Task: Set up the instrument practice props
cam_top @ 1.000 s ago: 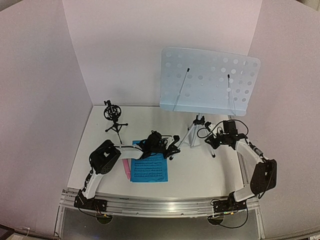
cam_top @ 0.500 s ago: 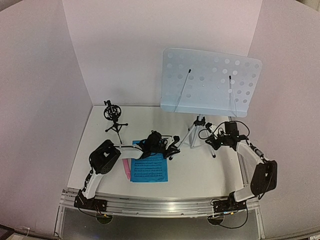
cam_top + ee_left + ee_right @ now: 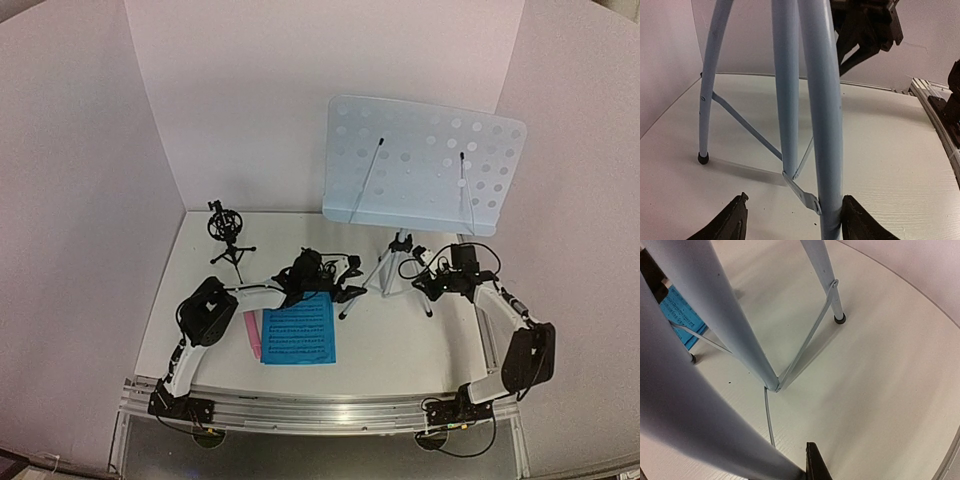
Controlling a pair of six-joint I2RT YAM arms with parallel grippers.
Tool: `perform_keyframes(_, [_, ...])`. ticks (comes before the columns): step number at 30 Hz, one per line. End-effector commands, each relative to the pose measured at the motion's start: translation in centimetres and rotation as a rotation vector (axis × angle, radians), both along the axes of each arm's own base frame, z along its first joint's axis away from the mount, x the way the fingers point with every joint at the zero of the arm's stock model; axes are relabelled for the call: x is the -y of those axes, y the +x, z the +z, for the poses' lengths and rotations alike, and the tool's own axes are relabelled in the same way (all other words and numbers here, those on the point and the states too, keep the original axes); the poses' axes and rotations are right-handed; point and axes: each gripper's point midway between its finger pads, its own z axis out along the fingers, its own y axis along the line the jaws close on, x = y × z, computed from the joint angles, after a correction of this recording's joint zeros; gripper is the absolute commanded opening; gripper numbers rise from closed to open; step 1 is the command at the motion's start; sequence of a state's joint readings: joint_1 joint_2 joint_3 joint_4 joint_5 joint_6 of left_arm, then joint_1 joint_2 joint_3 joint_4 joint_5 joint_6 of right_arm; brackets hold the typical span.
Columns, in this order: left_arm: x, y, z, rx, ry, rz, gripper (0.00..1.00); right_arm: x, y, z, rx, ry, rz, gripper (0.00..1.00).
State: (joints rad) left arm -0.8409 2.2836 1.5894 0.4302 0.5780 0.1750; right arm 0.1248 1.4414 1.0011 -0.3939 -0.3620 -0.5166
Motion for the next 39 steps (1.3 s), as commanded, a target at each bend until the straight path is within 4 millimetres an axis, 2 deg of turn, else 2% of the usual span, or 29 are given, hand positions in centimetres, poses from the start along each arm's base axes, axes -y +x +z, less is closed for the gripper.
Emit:
perform_keyframes(1, [-1.0, 0.4, 13.1, 0.196, -0.23, 0.002, 0.68, 1.6, -0.5, -0.3, 0.019, -0.121, -0.039, 0.0])
perform_keyframes(5, [-0.7, 1.0, 17.3, 0.183, -0.323, 0.035, 0.71, 1.3, -0.8, -0.4, 0.031, -0.124, -0.092, 0.0])
perform_keyframes(10, [1.7, 1.7, 21.4, 0.128, -0.443, 0.093, 0.71, 1.7, -1.5, 0.4, 0.049, -0.1, -0.161, 0.0])
perform_keyframes(14, [3.7, 1.0, 23.7, 0.114, -0.534, 0.12, 0.71, 1.5, -2.2, 0.6, 0.055, -0.082, -0.179, 0.0])
perform_keyframes(16, [4.7, -0.1, 24.9, 0.129, -0.57, 0.1, 0.71, 1.5, -2.5, 0.1, 0.045, -0.075, -0.188, 0.0])
perform_keyframes(21, [7.3, -1.2, 24.0, 0.116, -0.567, 0.083, 0.71, 1.7, -3.1, -0.5, 0.057, -0.072, -0.204, 0.0])
perform_keyframes(26, [7.3, -0.5, 22.8, 0.11, -0.589, 0.125, 0.7, 1.8, -3.8, -0.8, 0.079, -0.063, -0.206, 0.0])
perform_keyframes(33, [8.0, 0.9, 24.3, 0.158, -0.656, 0.169, 0.59, 1.5, -4.2, -1.2, 0.075, -0.051, -0.188, 0.0])
perform_keyframes(35, [8.6, 1.3, 23.5, 0.153, -0.636, 0.182, 0.58, 1.5, -4.0, -1.3, 0.077, -0.057, -0.191, 0.0])
perform_keyframes(39, [9.8, 0.2, 21.7, 0.166, -0.582, 0.151, 0.57, 1.2, -3.8, -1.3, 0.079, -0.054, -0.185, 0.0])
